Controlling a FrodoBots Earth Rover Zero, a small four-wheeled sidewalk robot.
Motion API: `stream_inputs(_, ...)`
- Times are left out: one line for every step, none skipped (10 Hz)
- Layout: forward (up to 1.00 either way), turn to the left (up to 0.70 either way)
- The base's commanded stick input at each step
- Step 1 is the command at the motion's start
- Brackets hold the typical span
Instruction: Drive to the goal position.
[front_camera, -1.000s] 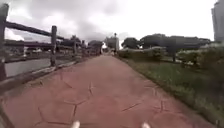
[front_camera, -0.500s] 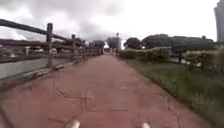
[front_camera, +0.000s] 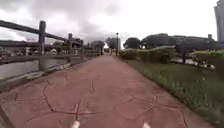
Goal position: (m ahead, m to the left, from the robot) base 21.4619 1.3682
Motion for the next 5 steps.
stream_inputs(0.7, 0.18)
stream_inputs(0.7, 0.0)
stream_inputs(0.7, 0.0)
stream_inputs(0.7, 0.0)
stream_inputs(0.7, 0.06)
